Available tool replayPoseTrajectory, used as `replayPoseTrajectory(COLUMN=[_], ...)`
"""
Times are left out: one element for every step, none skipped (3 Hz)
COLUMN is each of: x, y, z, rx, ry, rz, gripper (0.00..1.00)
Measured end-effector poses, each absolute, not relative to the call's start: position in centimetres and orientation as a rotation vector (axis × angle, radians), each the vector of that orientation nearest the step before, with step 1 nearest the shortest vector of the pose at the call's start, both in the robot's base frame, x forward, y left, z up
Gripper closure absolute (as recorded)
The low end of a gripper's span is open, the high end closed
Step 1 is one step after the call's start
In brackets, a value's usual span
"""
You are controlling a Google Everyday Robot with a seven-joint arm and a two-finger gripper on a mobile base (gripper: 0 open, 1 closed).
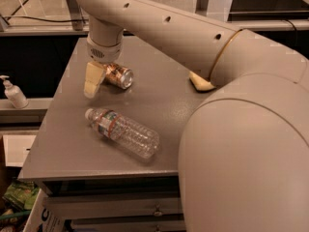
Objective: Place orange can upright
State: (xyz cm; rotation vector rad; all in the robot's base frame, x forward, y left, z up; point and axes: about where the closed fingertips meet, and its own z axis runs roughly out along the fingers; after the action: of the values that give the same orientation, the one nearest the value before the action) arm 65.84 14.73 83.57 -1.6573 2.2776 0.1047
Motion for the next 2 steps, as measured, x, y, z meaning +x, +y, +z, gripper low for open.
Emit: replayPoseTrajectory(x=[65.72, 65.59], y=[15.17, 15.6], z=[82.92, 82.73], rx=[-1.669, -1.672], ry=[2.284, 2.287], rz=[0.079, 0.071], gripper=[0.18, 0.41])
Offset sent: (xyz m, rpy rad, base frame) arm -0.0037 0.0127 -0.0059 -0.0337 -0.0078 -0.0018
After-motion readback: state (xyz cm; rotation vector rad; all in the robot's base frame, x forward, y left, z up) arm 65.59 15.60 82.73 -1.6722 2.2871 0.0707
